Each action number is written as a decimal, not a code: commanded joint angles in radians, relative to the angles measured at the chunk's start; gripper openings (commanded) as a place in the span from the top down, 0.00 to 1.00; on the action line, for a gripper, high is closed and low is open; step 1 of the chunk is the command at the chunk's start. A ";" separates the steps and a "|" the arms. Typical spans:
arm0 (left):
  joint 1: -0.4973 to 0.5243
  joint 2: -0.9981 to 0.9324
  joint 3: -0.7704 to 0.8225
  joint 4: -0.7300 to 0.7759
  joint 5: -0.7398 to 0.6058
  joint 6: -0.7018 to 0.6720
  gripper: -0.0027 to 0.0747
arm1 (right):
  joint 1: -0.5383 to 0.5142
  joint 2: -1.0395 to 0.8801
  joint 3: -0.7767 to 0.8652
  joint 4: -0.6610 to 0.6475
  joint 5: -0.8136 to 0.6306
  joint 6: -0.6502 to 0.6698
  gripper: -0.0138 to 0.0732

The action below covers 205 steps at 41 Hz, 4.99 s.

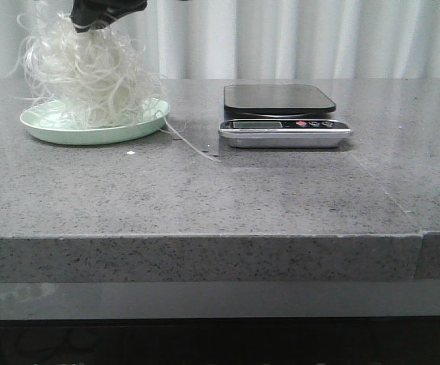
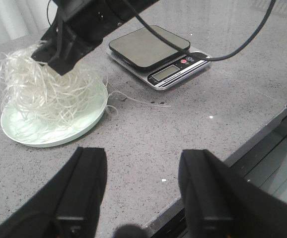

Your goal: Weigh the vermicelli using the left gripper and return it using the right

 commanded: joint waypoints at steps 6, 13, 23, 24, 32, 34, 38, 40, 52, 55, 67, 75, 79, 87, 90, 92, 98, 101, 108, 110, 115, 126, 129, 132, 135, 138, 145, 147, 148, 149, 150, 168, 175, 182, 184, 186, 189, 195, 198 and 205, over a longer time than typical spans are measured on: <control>-0.005 0.002 -0.026 -0.010 -0.078 -0.003 0.45 | -0.008 -0.040 -0.038 0.013 -0.021 -0.008 0.49; -0.005 0.002 -0.026 -0.010 -0.078 -0.003 0.45 | -0.018 -0.054 -0.038 0.019 0.018 -0.008 0.30; -0.005 0.002 -0.026 -0.010 -0.078 -0.003 0.45 | -0.051 -0.156 -0.038 0.024 0.125 -0.008 0.29; -0.005 0.002 -0.026 -0.010 -0.078 -0.003 0.45 | -0.057 -0.172 -0.038 0.024 0.139 -0.008 0.29; -0.005 0.002 -0.026 -0.010 -0.078 -0.003 0.45 | -0.099 -0.297 -0.037 0.025 0.282 -0.006 0.29; -0.005 0.002 -0.026 -0.010 -0.078 -0.003 0.45 | -0.114 -0.332 -0.034 0.025 0.332 -0.006 0.29; -0.005 0.002 -0.026 -0.010 -0.078 -0.003 0.45 | -0.143 -0.392 -0.034 0.025 0.463 -0.005 0.29; -0.005 0.002 -0.026 -0.010 -0.078 -0.003 0.45 | -0.155 -0.416 -0.026 0.024 0.493 -0.005 0.29; -0.005 0.002 -0.026 -0.010 -0.078 -0.003 0.45 | -0.222 -0.660 0.319 0.024 0.377 -0.005 0.29; -0.005 0.002 -0.026 -0.010 -0.078 -0.003 0.45 | -0.227 -0.741 0.434 0.024 0.329 -0.005 0.29; -0.005 0.002 -0.026 -0.010 -0.078 -0.003 0.45 | -0.228 -1.060 0.772 0.024 0.299 -0.005 0.29; -0.005 0.002 -0.026 -0.010 -0.078 -0.003 0.45 | -0.228 -1.285 0.925 0.025 0.329 -0.005 0.29; -0.005 0.002 -0.026 -0.010 -0.078 -0.003 0.45 | -0.228 -1.392 0.983 0.025 0.370 -0.005 0.29; -0.005 0.002 -0.026 -0.010 -0.078 -0.003 0.45 | -0.228 -1.562 1.062 0.026 0.460 0.004 0.29; -0.005 0.002 -0.026 -0.010 -0.078 -0.003 0.45 | -0.228 -1.604 1.076 0.026 0.489 0.030 0.29; -0.005 0.002 -0.026 -0.010 -0.078 -0.003 0.45 | -0.228 -1.628 1.083 0.026 0.505 0.048 0.29; -0.005 0.002 -0.026 -0.010 -0.078 -0.003 0.45 | -0.228 -1.663 1.092 0.024 0.531 0.059 0.29; -0.005 0.002 -0.026 -0.010 -0.078 -0.003 0.45 | -0.228 -1.663 1.092 0.024 0.531 0.059 0.29; -0.005 0.002 -0.026 -0.010 -0.078 -0.003 0.45 | -0.228 -1.663 1.092 0.024 0.531 0.059 0.29; -0.005 0.002 -0.026 -0.010 -0.078 -0.003 0.45 | -0.228 -1.663 1.092 0.023 0.531 0.059 0.29; -0.005 0.002 -0.026 -0.010 -0.078 -0.003 0.45 | -0.228 -1.663 1.092 0.017 0.531 0.059 0.38; -0.005 0.002 -0.026 -0.010 -0.078 -0.003 0.49 | -0.228 -1.663 1.092 0.016 0.531 0.059 0.66; -0.005 0.002 -0.026 -0.010 -0.078 -0.003 0.55 | -0.228 -1.663 1.092 0.016 0.531 0.059 0.67; -0.005 0.002 -0.026 -0.010 -0.078 -0.003 0.63 | -0.228 -1.663 1.092 0.016 0.529 0.059 0.67; -0.005 0.002 -0.026 -0.010 -0.078 -0.003 0.71 | -0.228 -1.663 1.092 0.015 0.529 0.059 0.67; -0.005 0.002 -0.026 -0.010 -0.078 -0.003 0.78 | -0.228 -1.663 1.092 0.015 0.532 0.059 0.67; -0.005 0.002 -0.026 -0.010 -0.078 -0.003 0.78 | -0.228 -1.663 1.092 0.015 0.530 0.059 0.67; -0.005 0.002 -0.026 -0.010 -0.078 -0.003 0.78 | -0.228 -1.663 1.092 0.015 0.530 0.059 0.67; -0.005 0.002 -0.026 -0.010 -0.078 -0.003 0.78 | -0.228 -1.663 1.092 0.015 0.530 0.059 0.67; -0.005 0.002 -0.026 -0.010 -0.078 -0.003 0.78 | -0.228 -1.663 1.092 0.015 0.530 0.059 0.67; -0.005 0.002 -0.026 -0.010 -0.078 -0.003 0.78 | -0.228 -1.663 1.092 0.015 0.530 0.059 0.67; 0.033 -0.016 -0.026 -0.006 -0.078 -0.003 0.78 | -0.228 -1.663 1.092 0.015 0.531 0.059 0.67; 0.186 -0.089 0.025 -0.006 -0.113 -0.003 0.78 | -0.228 -1.663 1.092 0.015 0.531 0.059 0.67; 0.338 -0.215 0.182 -0.006 -0.271 -0.003 0.78 | -0.228 -1.663 1.092 0.015 0.531 0.059 0.67; 0.377 -0.258 0.240 -0.006 -0.328 -0.003 0.78 | -0.228 -1.663 1.092 0.015 0.531 0.059 0.67; 0.413 -0.308 0.301 -0.006 -0.381 -0.003 0.78 | -0.228 -1.663 1.092 0.015 0.531 0.059 0.67; 0.462 -0.368 0.392 -0.008 -0.449 -0.003 0.78 | -0.228 -1.663 1.092 0.015 0.531 0.059 0.67; 0.531 -0.473 0.560 -0.024 -0.580 -0.003 0.78 | -0.228 -1.663 1.092 0.015 0.531 0.059 0.67; 0.554 -0.505 0.621 -0.050 -0.625 -0.003 0.78 | -0.228 -1.663 1.092 0.015 0.531 0.059 0.67; 0.588 -0.555 0.715 -0.059 -0.706 -0.003 0.78 | -0.228 -1.663 1.092 0.015 0.531 0.059 0.67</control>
